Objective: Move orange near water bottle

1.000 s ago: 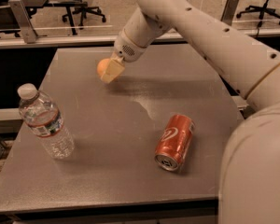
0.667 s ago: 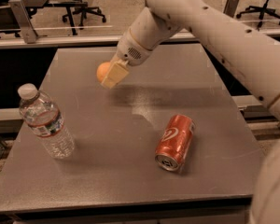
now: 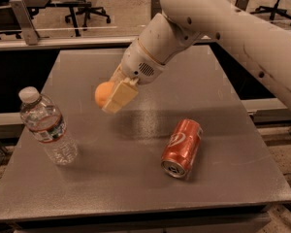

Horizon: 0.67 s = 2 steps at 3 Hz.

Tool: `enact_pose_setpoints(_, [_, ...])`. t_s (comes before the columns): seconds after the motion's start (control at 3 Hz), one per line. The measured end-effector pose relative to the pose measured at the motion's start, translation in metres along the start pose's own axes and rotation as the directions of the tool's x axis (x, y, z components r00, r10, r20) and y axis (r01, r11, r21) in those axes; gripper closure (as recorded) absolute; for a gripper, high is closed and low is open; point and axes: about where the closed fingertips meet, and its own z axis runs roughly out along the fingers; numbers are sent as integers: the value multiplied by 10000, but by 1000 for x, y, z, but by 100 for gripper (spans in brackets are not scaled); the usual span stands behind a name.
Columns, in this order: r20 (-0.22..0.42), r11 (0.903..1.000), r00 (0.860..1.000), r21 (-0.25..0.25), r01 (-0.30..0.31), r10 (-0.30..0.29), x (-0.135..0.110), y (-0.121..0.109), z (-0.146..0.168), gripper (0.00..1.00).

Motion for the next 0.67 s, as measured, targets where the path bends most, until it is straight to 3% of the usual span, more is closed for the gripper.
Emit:
enact_pose_setpoints(0.33, [79,9970,9985,-557,537,-533,-6,42,9,100])
enact_pose_setpoints(0.67, [64,9934,9965,-785,833,-831,-10,58,22,100])
